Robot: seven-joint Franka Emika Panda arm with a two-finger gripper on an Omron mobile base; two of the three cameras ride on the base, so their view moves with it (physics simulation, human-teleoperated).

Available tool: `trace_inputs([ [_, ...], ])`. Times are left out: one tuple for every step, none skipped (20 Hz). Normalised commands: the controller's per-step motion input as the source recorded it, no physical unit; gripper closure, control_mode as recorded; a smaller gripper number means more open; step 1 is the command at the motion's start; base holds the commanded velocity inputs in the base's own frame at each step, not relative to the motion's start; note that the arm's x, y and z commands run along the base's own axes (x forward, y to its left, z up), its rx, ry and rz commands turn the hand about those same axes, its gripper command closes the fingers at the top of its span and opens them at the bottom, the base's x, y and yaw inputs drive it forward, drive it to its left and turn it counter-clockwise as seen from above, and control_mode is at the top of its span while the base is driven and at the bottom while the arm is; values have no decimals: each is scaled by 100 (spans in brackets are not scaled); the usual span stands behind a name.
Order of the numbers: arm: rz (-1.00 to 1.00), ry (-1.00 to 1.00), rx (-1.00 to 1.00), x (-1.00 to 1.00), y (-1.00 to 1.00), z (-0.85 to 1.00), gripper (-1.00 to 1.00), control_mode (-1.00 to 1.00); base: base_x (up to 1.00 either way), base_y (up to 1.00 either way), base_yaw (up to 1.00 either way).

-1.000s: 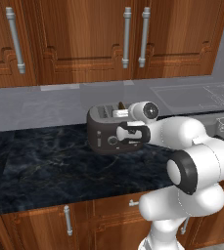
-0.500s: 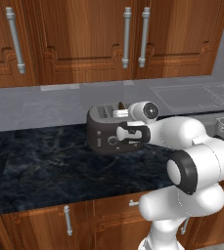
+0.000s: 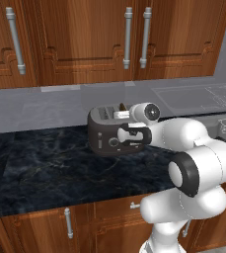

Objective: Start the toaster. Once the lever pops up, take the bread to the plate on the dining counter.

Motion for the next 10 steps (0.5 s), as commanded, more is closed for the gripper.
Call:
trace_inputs([
  [0,0,0,0,0,0,-100,-100,0,0,0],
  [0,0,0,0,0,0,-100,-100,0,0,0],
  [0,0,0,0,0,0,-100,-100,0,0,0],
  [0,0,0,0,0,0,-100,-100,0,0,0],
  [0,0,0,0,0,0,-100,-100,0,0,0],
  [0,0,0,1,0,0,-100,-100,0,0,0],
  [0,0,0,6,0,0,-100,-100,0,0,0],
  [0,0,0,6,0,0,-100,-100,0,0,0],
  [0,0,0,6,0,0,-100,-100,0,0,0],
  [0,0,0,6,0,0,-100,-100,0,0,0],
])
